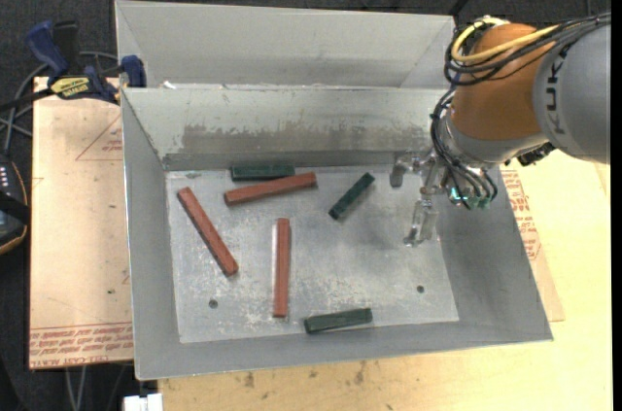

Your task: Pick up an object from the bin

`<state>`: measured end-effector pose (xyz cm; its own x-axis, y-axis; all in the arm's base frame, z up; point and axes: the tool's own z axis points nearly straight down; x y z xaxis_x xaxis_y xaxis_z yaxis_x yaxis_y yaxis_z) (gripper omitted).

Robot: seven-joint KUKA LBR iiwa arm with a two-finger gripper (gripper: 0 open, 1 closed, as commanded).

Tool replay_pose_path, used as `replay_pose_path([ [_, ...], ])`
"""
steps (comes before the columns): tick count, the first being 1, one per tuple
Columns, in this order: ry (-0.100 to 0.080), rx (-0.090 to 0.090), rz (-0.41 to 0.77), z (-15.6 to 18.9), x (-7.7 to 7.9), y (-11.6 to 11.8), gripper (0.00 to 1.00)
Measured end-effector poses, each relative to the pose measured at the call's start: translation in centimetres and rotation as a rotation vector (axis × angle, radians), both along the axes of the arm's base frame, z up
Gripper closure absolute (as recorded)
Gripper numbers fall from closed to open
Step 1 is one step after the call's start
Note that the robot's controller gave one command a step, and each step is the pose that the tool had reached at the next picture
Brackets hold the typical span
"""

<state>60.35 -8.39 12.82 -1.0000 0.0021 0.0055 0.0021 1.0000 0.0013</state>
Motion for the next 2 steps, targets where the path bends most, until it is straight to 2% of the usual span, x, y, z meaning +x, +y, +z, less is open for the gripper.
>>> replay_pose_path([
  [1,-0.009,0.002,0.332,-5.9,3.0,5.9,0.00],
  [2,-0.013,0.000,0.381,-2.6,3.6,6.6,0.00],
])
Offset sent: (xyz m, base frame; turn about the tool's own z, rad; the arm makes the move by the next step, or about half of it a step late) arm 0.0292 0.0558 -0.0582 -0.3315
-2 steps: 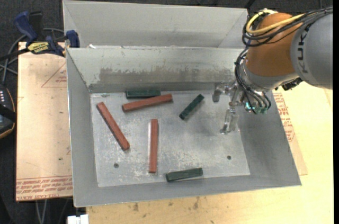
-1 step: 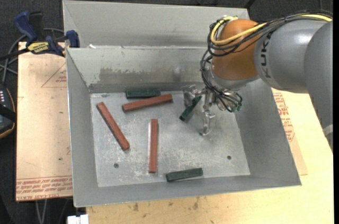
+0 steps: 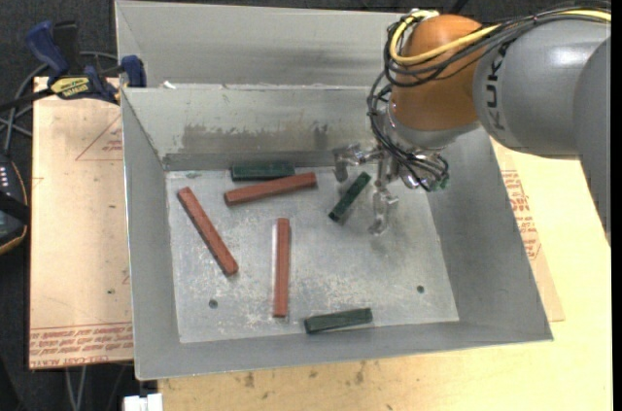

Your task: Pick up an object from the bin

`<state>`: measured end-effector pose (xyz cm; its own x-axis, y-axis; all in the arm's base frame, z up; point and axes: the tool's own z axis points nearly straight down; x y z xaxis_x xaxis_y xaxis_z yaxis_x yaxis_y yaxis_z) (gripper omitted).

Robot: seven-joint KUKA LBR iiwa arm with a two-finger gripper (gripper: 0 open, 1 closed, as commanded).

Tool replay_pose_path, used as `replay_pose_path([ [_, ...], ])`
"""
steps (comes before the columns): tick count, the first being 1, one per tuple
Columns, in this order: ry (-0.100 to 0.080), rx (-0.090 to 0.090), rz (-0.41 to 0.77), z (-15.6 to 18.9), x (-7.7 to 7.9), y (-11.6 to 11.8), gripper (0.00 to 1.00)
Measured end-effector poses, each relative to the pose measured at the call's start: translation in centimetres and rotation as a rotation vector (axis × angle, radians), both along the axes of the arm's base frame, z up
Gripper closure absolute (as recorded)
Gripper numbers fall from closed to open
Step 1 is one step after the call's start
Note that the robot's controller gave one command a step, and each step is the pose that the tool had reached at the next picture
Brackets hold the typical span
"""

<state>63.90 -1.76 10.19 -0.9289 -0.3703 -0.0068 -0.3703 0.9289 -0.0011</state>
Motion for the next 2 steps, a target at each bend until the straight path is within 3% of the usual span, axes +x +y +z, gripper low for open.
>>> replay_pose_path([
  [1,0.001,-0.001,0.151,1.7,0.4,0.4,0.00],
  [2,0.006,-0.001,0.332,-3.3,0.7,-0.1,0.00],
])
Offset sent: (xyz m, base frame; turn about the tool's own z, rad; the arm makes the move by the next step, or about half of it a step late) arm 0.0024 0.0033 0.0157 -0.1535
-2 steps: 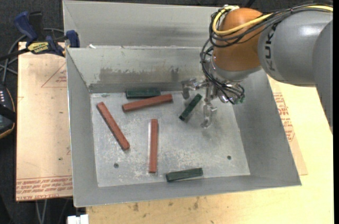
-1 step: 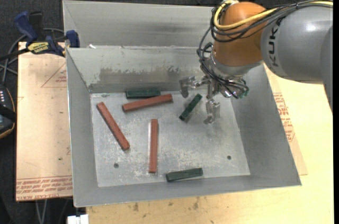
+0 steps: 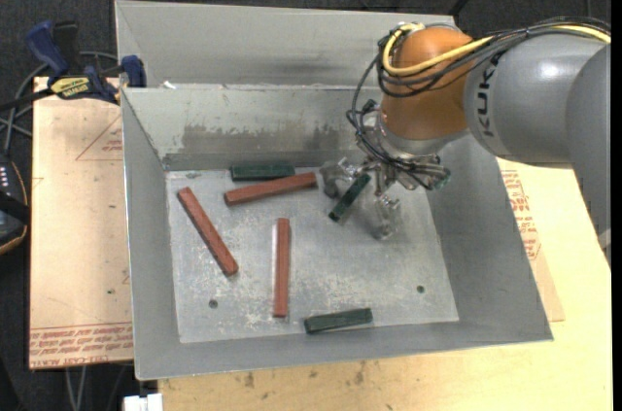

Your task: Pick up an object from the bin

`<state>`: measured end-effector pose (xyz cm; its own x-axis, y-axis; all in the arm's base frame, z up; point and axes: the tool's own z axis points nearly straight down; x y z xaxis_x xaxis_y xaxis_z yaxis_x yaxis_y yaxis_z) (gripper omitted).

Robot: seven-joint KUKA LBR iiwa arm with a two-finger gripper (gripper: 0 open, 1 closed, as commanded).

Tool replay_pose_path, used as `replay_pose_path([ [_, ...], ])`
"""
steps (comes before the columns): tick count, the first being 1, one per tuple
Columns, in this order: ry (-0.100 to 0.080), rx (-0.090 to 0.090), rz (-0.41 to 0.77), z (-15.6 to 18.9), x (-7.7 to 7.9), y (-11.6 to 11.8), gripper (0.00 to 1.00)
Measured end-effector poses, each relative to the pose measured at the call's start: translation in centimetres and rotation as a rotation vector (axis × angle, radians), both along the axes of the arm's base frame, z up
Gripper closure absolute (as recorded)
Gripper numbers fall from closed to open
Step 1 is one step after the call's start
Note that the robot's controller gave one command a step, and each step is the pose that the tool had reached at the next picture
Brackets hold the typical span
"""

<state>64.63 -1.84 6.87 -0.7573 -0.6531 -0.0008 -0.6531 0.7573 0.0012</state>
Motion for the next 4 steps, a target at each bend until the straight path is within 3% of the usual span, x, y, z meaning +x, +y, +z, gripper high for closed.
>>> replay_pose_path([
  [1,-0.002,0.001,-0.002,0.0,0.1,0.1,0.00],
  [2,-0.003,0.001,-0.004,0.1,0.1,0.0,1.00],
  [3,-0.006,0.001,-0.006,1.8,0.3,0.1,1.00],
  [4,-0.013,-0.001,-0.009,11.8,0.5,0.2,1.00],
])
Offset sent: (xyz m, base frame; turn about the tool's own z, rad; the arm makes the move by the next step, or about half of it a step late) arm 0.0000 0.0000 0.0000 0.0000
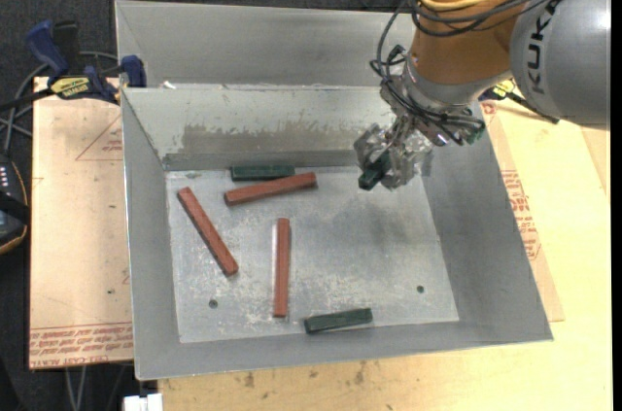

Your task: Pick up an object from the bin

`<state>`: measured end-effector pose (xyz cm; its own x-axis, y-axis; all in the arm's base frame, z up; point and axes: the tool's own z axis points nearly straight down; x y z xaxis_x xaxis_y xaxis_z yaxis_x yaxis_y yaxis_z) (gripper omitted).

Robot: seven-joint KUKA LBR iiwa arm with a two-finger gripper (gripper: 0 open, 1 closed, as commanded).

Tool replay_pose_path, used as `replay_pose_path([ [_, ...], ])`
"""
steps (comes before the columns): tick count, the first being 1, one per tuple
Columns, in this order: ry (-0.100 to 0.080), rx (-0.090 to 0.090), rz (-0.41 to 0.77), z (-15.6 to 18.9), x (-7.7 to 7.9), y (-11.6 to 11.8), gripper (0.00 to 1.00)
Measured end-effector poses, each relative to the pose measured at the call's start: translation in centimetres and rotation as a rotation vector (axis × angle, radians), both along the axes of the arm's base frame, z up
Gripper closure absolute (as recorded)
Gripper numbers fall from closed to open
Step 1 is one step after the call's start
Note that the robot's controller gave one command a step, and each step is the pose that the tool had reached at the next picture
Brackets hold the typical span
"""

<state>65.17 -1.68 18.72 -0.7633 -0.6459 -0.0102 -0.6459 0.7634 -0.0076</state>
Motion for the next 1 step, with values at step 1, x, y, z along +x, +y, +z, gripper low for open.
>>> replay_pose_path([
  [1,0.007,0.001,-0.003,0.97,0.11,0.03,1.00],
])
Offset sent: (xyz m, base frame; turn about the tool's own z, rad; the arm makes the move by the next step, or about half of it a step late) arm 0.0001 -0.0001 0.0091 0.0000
